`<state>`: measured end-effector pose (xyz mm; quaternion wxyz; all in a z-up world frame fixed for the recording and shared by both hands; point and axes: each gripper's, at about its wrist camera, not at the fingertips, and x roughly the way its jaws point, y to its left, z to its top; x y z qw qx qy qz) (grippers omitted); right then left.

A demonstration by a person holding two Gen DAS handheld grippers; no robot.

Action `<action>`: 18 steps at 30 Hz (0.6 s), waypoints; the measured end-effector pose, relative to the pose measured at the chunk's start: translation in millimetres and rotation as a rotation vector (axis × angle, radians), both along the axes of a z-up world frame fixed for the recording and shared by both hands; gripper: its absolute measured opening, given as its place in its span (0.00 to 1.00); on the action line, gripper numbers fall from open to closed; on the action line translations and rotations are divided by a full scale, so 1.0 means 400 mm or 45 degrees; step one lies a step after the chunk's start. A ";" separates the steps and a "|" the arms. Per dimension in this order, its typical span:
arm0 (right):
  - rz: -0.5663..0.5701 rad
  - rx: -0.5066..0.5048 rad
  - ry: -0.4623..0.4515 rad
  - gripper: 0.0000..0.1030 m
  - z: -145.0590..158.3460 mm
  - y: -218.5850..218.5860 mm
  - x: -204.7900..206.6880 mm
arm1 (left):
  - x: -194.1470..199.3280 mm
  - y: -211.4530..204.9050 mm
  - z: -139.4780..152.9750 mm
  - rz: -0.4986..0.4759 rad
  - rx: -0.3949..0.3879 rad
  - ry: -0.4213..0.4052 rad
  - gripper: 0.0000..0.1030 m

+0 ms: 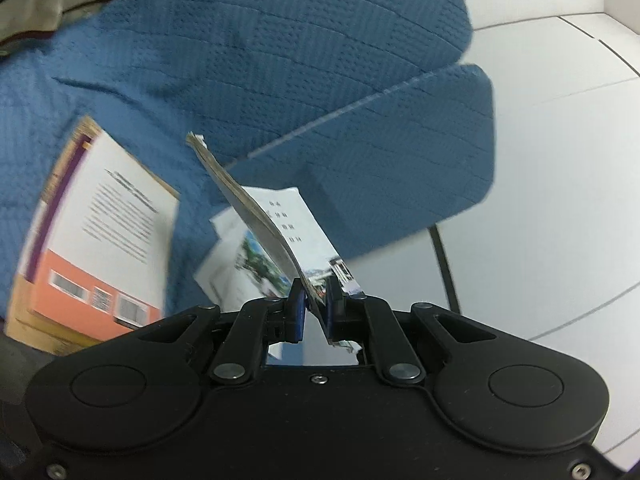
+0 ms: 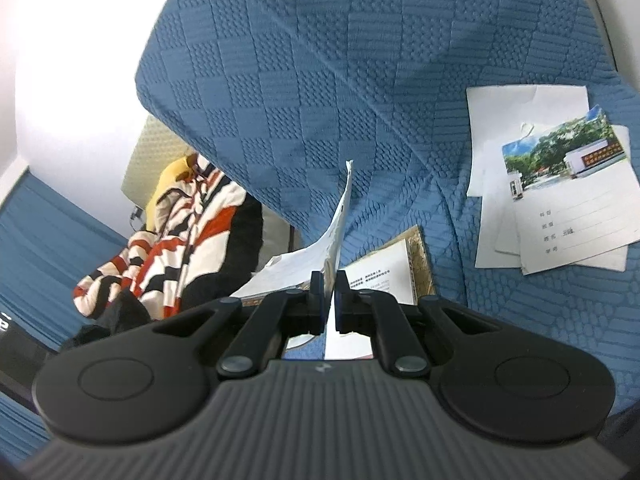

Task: Organize objects
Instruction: 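Carry the held sheet over the book stack with both grippers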

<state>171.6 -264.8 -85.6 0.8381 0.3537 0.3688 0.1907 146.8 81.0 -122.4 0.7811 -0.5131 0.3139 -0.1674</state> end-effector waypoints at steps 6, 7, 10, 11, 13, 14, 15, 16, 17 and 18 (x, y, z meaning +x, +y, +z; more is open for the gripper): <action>0.008 -0.042 0.058 0.07 -0.063 0.060 0.036 | 0.026 0.060 -0.076 0.042 0.019 0.067 0.08; 0.011 -0.051 0.067 0.07 -0.075 0.068 0.043 | 0.033 0.065 -0.090 0.046 0.027 0.082 0.08; 0.022 -0.086 0.100 0.07 -0.110 0.088 0.065 | 0.054 0.082 -0.134 0.055 0.037 0.133 0.08; 0.027 -0.095 0.111 0.07 -0.123 0.094 0.073 | 0.057 0.087 -0.148 0.056 0.044 0.143 0.08; 0.038 -0.110 0.132 0.07 -0.147 0.105 0.086 | 0.067 0.095 -0.177 0.062 0.058 0.178 0.08; 0.045 -0.123 0.143 0.07 -0.159 0.110 0.093 | 0.072 0.097 -0.187 0.063 0.065 0.192 0.09; 0.051 -0.136 0.152 0.08 -0.169 0.115 0.097 | 0.076 0.100 -0.197 0.066 0.073 0.208 0.09; 0.059 -0.152 0.158 0.08 -0.179 0.121 0.102 | 0.079 0.103 -0.208 0.072 0.086 0.222 0.08; 0.066 -0.164 0.160 0.08 -0.187 0.127 0.105 | 0.083 0.106 -0.212 0.077 0.102 0.230 0.08; 0.072 -0.170 0.163 0.08 -0.194 0.131 0.108 | 0.085 0.108 -0.218 0.083 0.119 0.245 0.08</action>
